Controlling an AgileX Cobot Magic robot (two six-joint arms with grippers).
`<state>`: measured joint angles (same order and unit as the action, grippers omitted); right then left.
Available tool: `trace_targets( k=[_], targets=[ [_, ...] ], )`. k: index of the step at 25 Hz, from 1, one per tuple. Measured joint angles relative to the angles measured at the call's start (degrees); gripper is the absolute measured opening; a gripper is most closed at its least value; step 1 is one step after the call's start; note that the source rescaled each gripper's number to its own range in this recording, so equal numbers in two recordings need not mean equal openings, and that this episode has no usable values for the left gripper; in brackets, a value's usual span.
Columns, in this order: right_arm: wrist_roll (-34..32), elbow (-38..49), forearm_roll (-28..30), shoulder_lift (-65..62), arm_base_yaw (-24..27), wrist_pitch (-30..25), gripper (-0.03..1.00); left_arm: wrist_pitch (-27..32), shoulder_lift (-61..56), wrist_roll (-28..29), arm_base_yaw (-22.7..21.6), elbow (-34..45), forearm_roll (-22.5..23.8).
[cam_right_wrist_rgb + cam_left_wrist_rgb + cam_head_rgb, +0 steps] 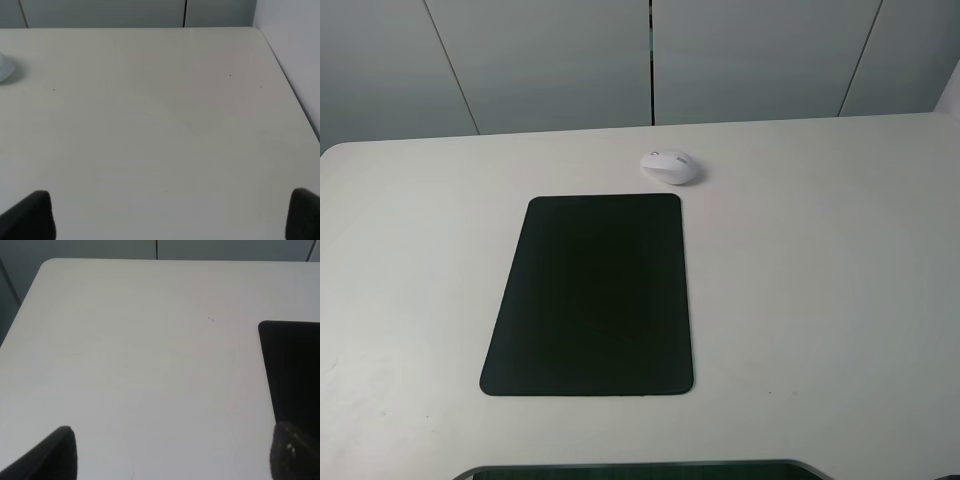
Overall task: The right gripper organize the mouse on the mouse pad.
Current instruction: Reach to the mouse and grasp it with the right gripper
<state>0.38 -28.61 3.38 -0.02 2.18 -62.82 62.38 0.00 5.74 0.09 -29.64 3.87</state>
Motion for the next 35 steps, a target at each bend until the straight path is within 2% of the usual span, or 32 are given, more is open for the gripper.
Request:
trace_targets(
  k=[27, 30, 35],
  targets=[
    [0.0, -0.36, 0.0, 0.0, 0.0, -0.21, 1.0, 0.0, 0.0, 0.0, 0.0, 0.0, 0.0],
    [0.0, -2.85, 0.0, 1.02, 0.0, -0.48, 1.0, 0.0, 0.0, 0.0, 0.0, 0.0, 0.0],
    [0.86, -9.66, -1.04, 10.32, 0.0, -0.83, 1.0, 0.0, 0.0, 0.0, 0.0, 0.0, 0.0]
  ],
)
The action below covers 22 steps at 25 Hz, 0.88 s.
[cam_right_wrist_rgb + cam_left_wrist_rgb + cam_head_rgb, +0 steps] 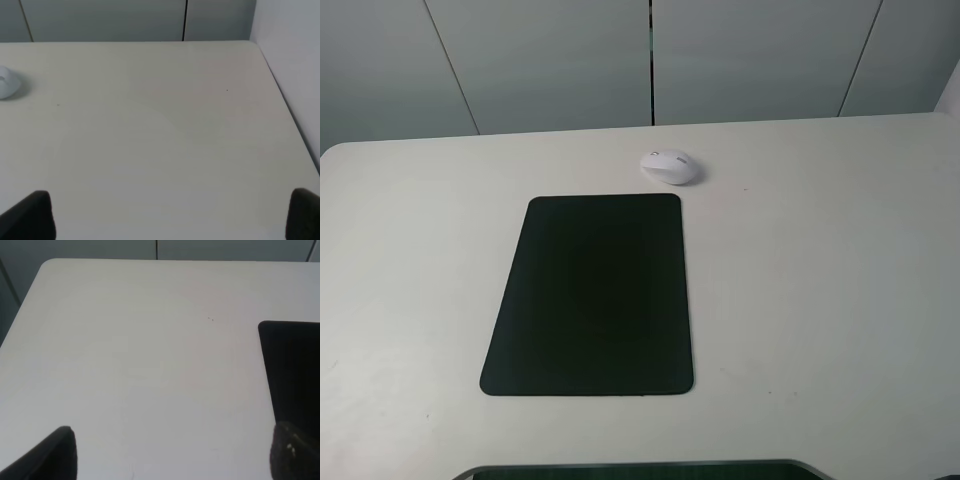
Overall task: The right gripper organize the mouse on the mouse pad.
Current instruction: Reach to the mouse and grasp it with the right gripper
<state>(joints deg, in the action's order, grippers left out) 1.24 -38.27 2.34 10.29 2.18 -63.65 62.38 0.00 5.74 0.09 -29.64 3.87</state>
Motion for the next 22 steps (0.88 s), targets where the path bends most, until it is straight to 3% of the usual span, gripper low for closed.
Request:
trace_targets(
  k=[13, 22],
  targets=[
    [6.58, -17.36, -6.29, 36.42, -0.26, 0.9, 1.0, 0.0, 0.0, 0.11, 0.0, 0.0, 0.0],
    [8.65, -24.01, -6.56, 57.21, -12.46, 7.06, 1.0, 0.0, 0.0, 0.19, 0.0, 0.0, 0.0]
  ],
)
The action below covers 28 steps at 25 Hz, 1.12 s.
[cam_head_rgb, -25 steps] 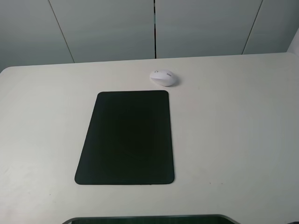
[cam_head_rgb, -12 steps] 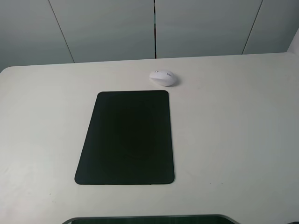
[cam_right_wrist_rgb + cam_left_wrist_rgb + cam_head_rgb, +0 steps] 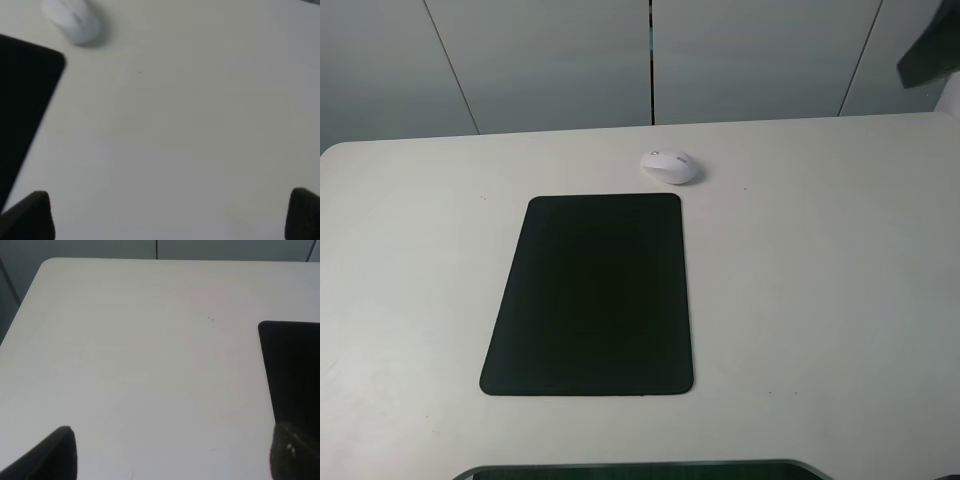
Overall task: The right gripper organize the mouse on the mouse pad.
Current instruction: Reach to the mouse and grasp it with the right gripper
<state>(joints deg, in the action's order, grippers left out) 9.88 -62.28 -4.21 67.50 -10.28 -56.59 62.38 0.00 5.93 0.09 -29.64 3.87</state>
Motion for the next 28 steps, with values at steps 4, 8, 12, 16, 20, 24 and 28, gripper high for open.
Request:
trace_targets(
  k=[4, 8, 12, 16, 20, 24, 28],
  targets=[
    [0.89, -4.78, 0.12, 8.81, -4.45, 0.36, 1.0, 0.0, 0.0, -0.1, 0.0, 0.0, 0.0],
    [3.76, -10.64, 0.25, 16.8, -8.11, 0.32, 1.0, 0.0, 0.0, -0.1, 0.0, 0.0, 0.0],
    [7.12, -19.04, 0.35, 25.76, -11.7, -2.42, 1.0, 0.0, 0.0, -0.1, 0.0, 0.0, 0.0],
    [9.36, -29.05, 0.48, 34.66, -13.51, -6.7, 1.0, 0.0, 0.0, -0.1, 0.0, 0.0, 0.0],
    [11.88, -37.68, 0.82, 42.22, -14.32, -9.47, 1.0, 0.0, 0.0, -0.1, 0.0, 0.0, 0.0],
    [14.36, -43.23, 1.99, 48.0, -14.36, -10.69, 1.0, 0.0, 0.0, -0.1, 0.0, 0.0, 0.0],
    [16.37, -46.83, 3.2, 53.58, -14.45, -11.04, 1.0, 0.0, 0.0, -0.1, 0.0, 0.0, 0.0]
  ],
)
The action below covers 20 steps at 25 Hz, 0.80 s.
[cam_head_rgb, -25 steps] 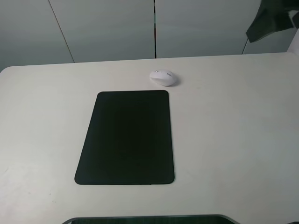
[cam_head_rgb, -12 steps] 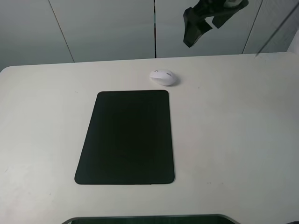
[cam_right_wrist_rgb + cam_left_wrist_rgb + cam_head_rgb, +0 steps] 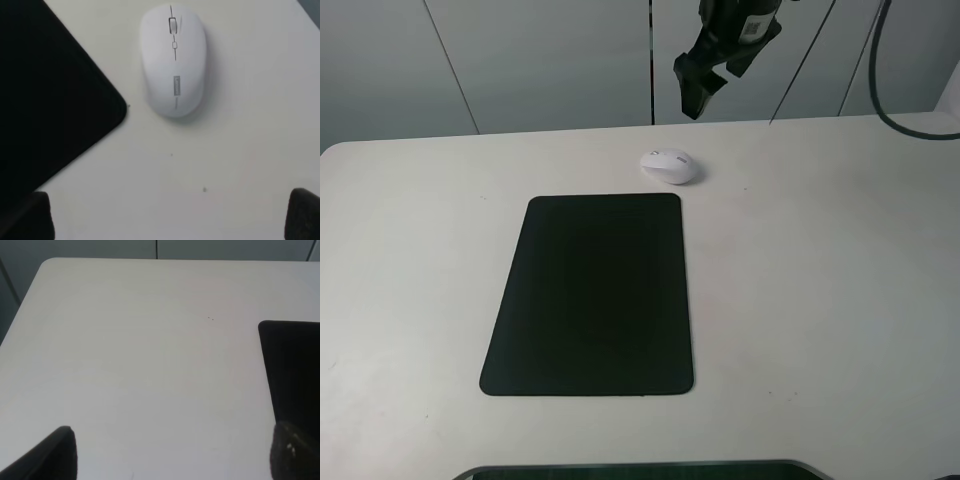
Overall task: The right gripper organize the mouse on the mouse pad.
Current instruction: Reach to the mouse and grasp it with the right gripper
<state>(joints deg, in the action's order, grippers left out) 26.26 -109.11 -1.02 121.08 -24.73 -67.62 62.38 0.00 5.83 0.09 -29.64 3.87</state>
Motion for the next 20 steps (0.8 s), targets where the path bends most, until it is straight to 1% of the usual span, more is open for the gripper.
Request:
trace_targets(
  k=[7, 12, 16, 20],
  targets=[
    [1.41, -7.77, 0.3, 10.31, 0.0, -0.11, 1.0, 0.0, 0.0, 0.0, 0.0, 0.0, 0.0],
    [1.76, -11.98, 0.3, 15.11, 0.0, 0.26, 1.0, 0.0, 0.0, 0.0, 0.0, 0.0, 0.0],
    [2.44, -13.35, -0.55, 18.06, 0.11, 1.39, 1.0, 0.0, 0.0, 0.0, 0.0, 0.0, 0.0],
    [3.09, -13.48, -3.06, 19.88, 0.23, 3.09, 1.0, 0.0, 0.0, 0.0, 0.0, 0.0, 0.0]
  ],
)
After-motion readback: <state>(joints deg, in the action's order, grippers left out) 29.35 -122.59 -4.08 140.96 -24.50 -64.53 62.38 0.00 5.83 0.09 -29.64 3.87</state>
